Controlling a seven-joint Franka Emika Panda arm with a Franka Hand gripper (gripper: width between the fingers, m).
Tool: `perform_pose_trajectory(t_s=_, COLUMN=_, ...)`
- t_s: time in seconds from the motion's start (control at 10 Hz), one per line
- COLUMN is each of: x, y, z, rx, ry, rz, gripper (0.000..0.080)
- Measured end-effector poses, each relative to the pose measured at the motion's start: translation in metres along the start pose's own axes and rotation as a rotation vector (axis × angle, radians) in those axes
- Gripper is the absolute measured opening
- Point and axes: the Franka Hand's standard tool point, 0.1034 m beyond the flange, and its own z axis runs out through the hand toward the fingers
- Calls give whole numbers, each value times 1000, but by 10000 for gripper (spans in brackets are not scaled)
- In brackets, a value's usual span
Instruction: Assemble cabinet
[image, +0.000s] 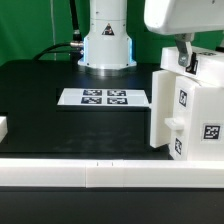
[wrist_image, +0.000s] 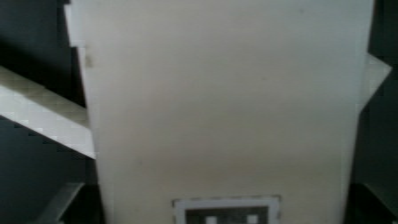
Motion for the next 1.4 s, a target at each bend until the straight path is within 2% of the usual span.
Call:
perform_pose_trajectory(t_s=0.4, x=1, y=-2, z=0, rx=4, ry=2, rz=410, gripper=561)
perform_pose_trajectory(t_s=0.5, x=1, y=-2, z=0, rx=4, ry=3, rz=435, gripper=561)
perform_pose_trajectory(t_s=0.7, x=1, y=-3, z=-1, rx=18, ry=2, rz=652, gripper=561)
perform_pose_trajectory(t_s=0.8, x=1, y=-3, z=-1, rx=17, ry=1, rz=662, gripper=561)
perform_pose_trajectory(t_s=0.9, x=1, y=-2, z=-1, rx=17, ry=1, rz=656, gripper=640)
perform_pose_trajectory(t_s=1.0, x=1, y=-2, z=-1, rx=17, ry=0, rz=657, gripper=640)
perform_pose_trajectory(t_s=1.1, x=1, y=-2, z=0, rx=17, ry=0, rz=657, gripper=764)
perform_pose_trajectory(t_s=1.2, x=1, y=-2, z=0, rx=16, ry=0, rz=657, gripper=793)
perform_pose_trajectory(t_s=1.4, x=1, y=-2, z=0, rx=16, ry=-1, rz=657, gripper=798)
